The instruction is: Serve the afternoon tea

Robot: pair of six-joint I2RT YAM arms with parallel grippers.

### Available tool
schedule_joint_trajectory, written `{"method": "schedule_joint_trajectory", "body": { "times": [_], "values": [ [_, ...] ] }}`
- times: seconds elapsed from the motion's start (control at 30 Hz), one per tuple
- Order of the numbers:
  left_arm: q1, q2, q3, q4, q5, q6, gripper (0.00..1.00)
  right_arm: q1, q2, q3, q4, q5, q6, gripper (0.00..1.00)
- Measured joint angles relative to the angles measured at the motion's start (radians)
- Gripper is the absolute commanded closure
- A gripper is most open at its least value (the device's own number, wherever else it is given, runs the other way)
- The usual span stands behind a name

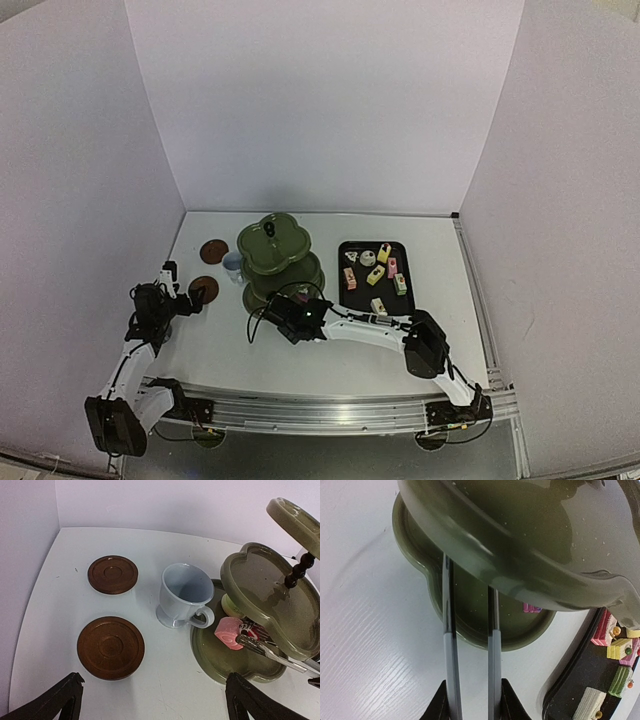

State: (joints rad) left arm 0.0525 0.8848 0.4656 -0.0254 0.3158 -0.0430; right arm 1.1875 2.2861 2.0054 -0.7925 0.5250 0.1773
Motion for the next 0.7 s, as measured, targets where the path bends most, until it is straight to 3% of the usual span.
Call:
{"method": "schedule_joint_trajectory", "body": {
  "times": [0.17, 0.27, 0.43, 0.7],
  "values": [
    [0.0, 0.0, -0.016, 0.002, 0.006, 0.0, 0.0, -0.005, 0.034, 0.021, 0.007, 0.003, 0.001, 0.99],
    [0.0, 0.0, -0.017, 0.002, 0.007, 0.0, 0.0, -0.01, 0.045, 0.022, 0.008, 0.002, 0.004, 0.92],
    [0.0, 0.0, -0.017, 0.002, 0.014, 0.0, 0.0, -0.019, 0.046, 0.03, 0.015, -0.001, 0.004, 0.71],
    [0.0, 0.0, -0.017, 0.002, 0.022, 0.0, 0.0, -0.027, 0.046, 0.03, 0.015, -0.005, 0.014, 0.64]
  ]
}}
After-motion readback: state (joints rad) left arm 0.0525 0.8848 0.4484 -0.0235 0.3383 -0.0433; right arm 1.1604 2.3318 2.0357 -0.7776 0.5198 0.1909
